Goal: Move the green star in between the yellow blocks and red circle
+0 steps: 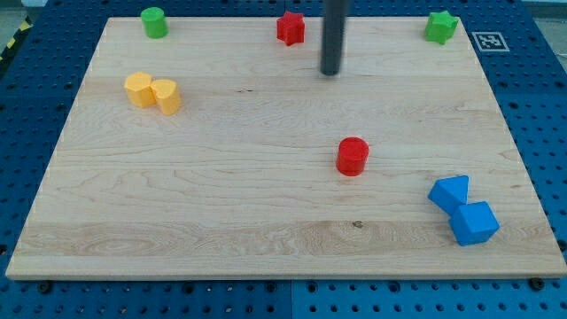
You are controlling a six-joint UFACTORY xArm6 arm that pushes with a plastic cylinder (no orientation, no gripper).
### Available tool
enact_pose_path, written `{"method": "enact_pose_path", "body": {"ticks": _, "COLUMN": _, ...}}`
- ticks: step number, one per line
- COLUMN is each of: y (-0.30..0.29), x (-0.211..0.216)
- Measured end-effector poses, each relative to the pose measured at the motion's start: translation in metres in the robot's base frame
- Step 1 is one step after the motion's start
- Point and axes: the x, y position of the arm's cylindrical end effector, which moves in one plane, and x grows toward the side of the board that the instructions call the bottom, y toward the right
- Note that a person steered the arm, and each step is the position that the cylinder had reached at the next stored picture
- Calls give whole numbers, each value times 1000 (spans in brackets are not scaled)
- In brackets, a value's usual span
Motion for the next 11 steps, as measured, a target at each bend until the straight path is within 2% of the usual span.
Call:
{"method": "enact_pose_path", "body": {"ticks": 3, "y": 32, "x": 10}}
{"method": "enact_pose_path", "body": {"ticks": 5, "y": 151, "x": 2}}
{"method": "enact_pose_path", "body": {"ticks": 7, "y": 182, "x": -53}}
{"method": "enact_pose_path", "body": {"ticks": 8, "y": 207, "x": -57}}
{"method": "enact_pose_path", "body": {"ticks": 9, "y": 228, "x": -85}}
{"method": "enact_pose_path", "body": {"ticks": 11, "y": 206, "x": -126}}
